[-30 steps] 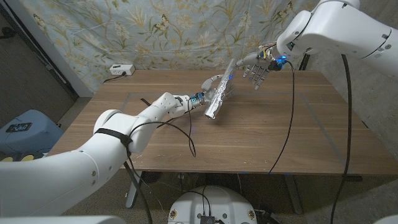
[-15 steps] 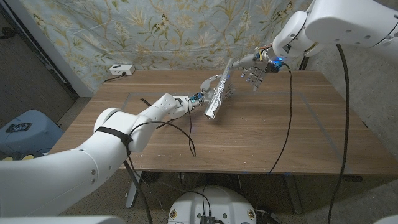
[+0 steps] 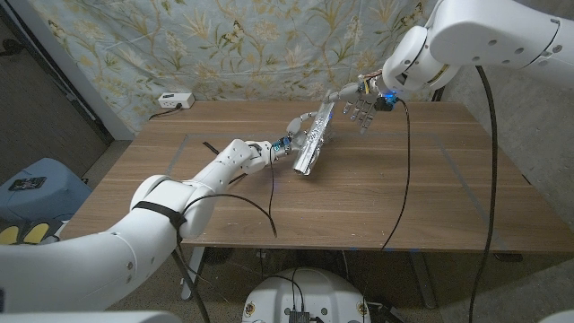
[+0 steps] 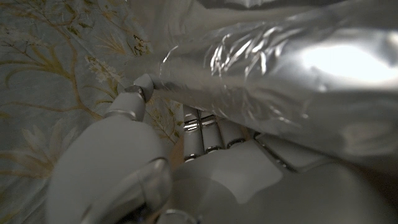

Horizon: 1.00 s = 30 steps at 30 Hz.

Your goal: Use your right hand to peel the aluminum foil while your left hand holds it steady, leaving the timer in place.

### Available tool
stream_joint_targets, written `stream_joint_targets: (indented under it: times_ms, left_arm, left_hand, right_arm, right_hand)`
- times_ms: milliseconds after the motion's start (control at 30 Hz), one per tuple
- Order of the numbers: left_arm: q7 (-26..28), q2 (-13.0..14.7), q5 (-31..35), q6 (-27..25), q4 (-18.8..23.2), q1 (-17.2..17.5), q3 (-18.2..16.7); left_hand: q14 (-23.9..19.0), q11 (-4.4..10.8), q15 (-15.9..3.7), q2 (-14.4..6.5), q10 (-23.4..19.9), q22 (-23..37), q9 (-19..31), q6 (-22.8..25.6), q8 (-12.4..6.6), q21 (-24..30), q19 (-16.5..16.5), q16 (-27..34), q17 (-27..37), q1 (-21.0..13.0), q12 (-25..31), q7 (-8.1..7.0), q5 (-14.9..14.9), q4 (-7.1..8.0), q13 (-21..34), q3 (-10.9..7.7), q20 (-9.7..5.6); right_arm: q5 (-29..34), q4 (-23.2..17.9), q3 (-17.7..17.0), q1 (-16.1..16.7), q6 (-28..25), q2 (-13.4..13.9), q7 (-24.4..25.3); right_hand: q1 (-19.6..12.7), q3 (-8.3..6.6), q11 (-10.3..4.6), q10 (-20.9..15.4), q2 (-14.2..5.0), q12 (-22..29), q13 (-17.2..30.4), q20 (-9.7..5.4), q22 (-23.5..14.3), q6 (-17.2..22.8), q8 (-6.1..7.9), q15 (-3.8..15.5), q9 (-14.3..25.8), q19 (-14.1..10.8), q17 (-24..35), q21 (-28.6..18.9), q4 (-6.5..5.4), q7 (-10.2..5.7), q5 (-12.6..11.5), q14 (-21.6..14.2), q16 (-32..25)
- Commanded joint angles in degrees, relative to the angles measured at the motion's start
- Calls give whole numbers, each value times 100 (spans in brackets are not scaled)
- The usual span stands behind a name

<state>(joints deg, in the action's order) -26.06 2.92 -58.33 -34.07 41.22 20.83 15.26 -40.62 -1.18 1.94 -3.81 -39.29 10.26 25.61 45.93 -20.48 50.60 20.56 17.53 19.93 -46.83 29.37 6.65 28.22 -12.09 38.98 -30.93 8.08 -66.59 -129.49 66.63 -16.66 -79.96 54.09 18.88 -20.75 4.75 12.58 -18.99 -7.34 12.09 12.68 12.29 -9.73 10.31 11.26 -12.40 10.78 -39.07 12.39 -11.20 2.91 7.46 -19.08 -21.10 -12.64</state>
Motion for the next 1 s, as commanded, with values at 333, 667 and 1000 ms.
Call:
stream_joint_targets:
  times_ms: [333,667,1000]
  left_arm:
    - [1263,366,-748,-70,1550,607,180]
    - [1305,431,-879,-8,1556,593,297]
    - [1364,448,-990,54,1556,611,326]
  left_hand:
    - [-17,36,-17,-85,-36,27,137,256,-879,0,31,-16,31,-137,-13,-103,93,260,15,-309,-20]
    - [-12,45,-17,-78,-39,28,135,252,-895,-3,36,-26,39,-137,-21,-111,114,274,19,-312,-25]
    - [-10,39,-23,-87,-27,29,152,274,-934,-11,26,-29,52,-142,-35,-114,133,286,23,-314,-21]
  right_arm:
    - [452,181,-486,598,-3,-93,-346]
    - [977,454,-613,790,-3,-331,-847]
    - [1633,840,-538,900,-3,-774,-1214]
  right_hand:
    - [-91,69,16,10,0,3,19,16,-19,16,-5,3,23,-62,26,30,1,451,-49,4,17]
    - [-153,102,15,-15,-11,20,41,14,-19,13,-7,4,24,-74,29,25,3,450,-63,-3,14]
    - [-374,124,13,-202,-60,61,148,9,-17,146,9,6,39,-254,22,20,0,450,-32,-174,-1]
